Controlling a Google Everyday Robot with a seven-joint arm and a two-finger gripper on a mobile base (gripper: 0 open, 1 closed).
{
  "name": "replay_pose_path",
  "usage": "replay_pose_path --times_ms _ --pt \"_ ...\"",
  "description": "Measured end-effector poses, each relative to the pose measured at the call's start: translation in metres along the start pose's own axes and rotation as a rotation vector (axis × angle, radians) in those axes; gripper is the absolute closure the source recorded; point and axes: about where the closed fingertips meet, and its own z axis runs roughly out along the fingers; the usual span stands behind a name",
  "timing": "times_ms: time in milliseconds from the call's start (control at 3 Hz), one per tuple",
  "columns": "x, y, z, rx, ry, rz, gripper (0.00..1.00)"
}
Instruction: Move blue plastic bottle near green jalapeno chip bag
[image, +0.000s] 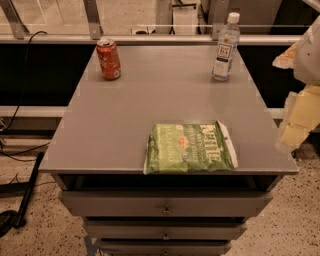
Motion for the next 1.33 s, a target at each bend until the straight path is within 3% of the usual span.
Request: replay_pose_path --times_ms 667,1000,1333 --pt "-0.001 -0.005 0.000 0.016 -0.017 0.002 0.00" --pt "-0.004 -0.047 0.017 0.065 -0.062 0.033 0.00" --pt "-0.007 -0.113 0.048 0.120 -0.108 0.092 0.00"
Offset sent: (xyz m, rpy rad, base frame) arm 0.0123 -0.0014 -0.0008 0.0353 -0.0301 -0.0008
